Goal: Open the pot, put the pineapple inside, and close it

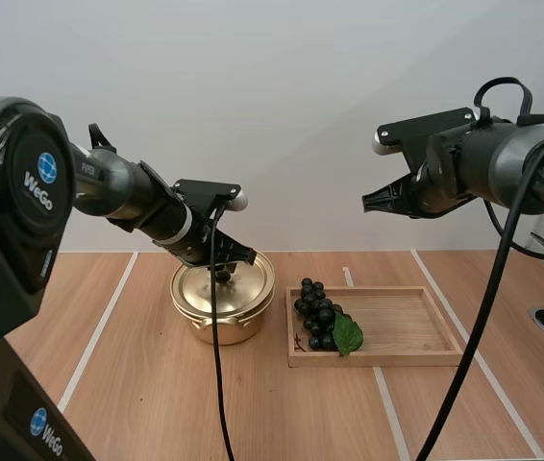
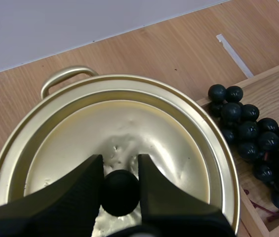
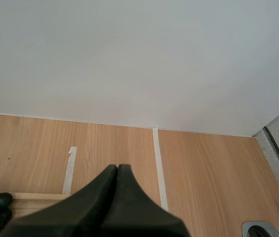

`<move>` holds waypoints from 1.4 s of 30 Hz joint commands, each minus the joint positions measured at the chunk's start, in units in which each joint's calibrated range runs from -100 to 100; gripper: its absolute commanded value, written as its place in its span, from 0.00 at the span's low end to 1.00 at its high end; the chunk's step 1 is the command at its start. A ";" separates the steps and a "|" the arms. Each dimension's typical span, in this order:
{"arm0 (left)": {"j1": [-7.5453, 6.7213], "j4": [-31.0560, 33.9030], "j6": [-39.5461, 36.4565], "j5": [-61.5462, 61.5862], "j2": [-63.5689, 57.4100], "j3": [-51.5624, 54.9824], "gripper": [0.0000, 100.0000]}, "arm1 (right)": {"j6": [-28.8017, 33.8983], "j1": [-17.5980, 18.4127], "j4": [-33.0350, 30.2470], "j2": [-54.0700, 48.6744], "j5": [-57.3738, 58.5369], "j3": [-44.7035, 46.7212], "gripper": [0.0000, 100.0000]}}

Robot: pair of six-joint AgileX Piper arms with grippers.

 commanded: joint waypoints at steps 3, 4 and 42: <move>-0.24 -0.75 0.39 -0.27 0.06 0.03 0.16 | -0.09 -0.23 -0.10 0.01 -1.14 0.13 0.00; -0.24 -0.63 0.39 0.11 0.06 0.03 0.23 | -0.09 -0.23 -0.10 0.01 -1.14 0.13 0.00; 0.01 2.28 -5.62 10.18 -20.42 -11.71 0.72 | -0.21 -0.23 -0.15 -0.96 -1.24 0.13 0.00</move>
